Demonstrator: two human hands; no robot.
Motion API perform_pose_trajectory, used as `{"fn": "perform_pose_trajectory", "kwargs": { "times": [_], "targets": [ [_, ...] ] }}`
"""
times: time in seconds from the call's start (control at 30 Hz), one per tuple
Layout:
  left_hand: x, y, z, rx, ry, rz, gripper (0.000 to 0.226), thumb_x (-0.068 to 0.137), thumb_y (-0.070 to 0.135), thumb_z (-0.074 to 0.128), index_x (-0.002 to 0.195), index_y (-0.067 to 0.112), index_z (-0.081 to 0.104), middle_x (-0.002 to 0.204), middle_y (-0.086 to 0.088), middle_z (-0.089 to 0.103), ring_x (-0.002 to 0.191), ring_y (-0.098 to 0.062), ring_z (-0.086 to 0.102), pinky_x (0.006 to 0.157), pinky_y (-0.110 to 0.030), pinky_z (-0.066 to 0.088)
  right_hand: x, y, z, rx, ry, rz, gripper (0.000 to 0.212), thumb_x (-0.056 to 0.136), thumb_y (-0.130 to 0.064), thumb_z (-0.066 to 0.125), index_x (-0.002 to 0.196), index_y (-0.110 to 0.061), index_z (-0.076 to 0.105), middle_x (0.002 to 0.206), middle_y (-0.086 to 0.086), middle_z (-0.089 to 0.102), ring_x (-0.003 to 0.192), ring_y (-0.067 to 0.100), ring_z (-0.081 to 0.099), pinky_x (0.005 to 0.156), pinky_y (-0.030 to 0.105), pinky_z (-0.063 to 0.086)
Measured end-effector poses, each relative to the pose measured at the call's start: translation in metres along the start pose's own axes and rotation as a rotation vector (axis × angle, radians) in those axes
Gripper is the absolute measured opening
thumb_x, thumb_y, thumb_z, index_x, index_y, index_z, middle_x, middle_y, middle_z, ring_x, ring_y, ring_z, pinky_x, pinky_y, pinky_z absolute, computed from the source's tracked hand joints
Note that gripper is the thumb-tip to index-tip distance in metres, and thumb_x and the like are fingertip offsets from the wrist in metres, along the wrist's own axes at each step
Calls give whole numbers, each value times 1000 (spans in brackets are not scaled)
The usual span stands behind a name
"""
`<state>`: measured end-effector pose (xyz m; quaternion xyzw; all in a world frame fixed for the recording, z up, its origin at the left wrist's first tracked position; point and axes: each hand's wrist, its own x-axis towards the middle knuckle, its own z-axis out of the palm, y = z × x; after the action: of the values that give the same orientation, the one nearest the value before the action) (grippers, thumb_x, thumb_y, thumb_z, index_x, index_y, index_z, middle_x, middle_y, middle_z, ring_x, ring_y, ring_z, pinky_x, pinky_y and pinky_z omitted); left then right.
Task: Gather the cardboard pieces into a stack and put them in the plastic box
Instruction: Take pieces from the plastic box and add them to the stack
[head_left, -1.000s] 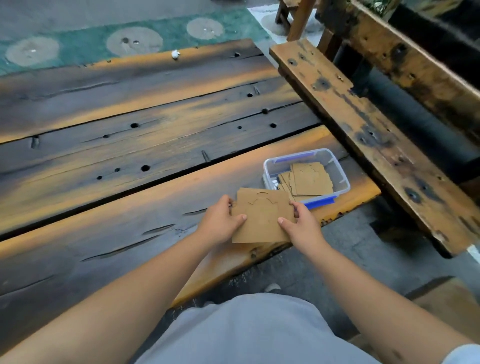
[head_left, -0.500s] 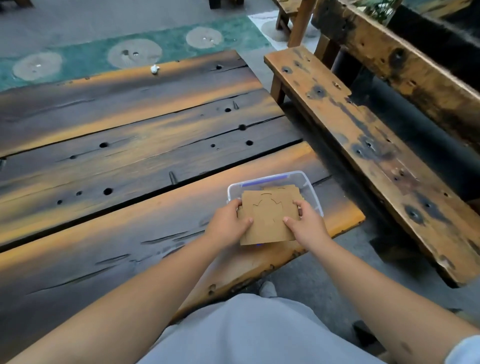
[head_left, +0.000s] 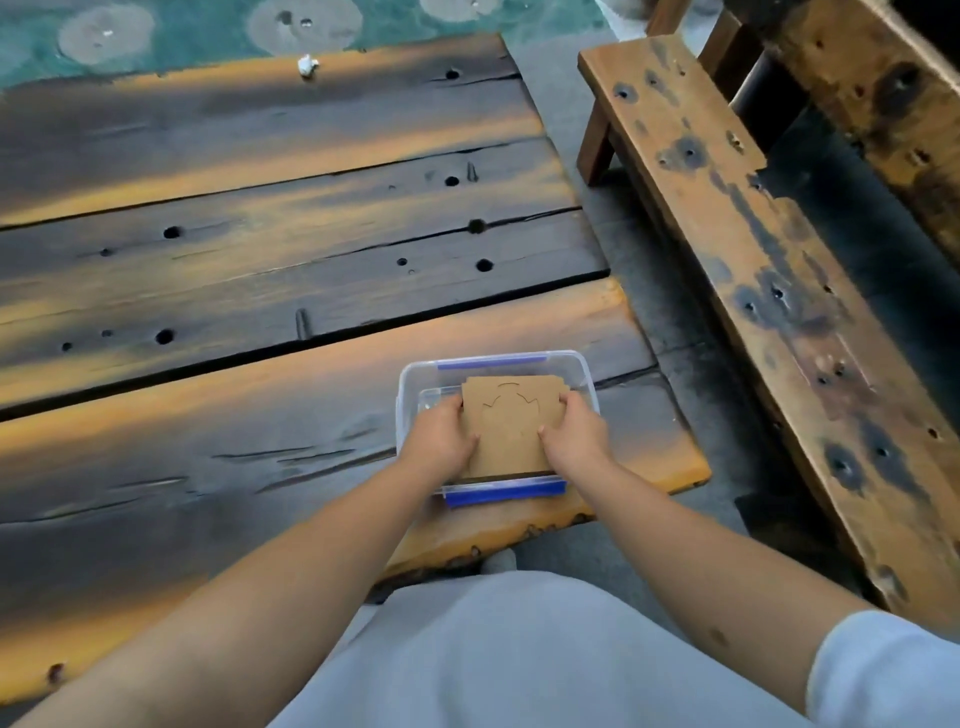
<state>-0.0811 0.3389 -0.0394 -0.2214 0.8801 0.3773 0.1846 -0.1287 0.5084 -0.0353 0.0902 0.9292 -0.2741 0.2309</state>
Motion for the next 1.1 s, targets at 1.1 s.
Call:
{"fn": "perform_pose_trajectory", "kwargs": {
  "times": [1.1],
  "targets": [
    [1,7,-11,49,-74,-74,49,88,28,60,131,12,42,134,-11,50,114,-27,53,88,-32,45,9,-12,6,12,-175,-84,50,82,-17,61,128,-12,43,137,10,41,117,29,49,89,37,46]
  ]
}}
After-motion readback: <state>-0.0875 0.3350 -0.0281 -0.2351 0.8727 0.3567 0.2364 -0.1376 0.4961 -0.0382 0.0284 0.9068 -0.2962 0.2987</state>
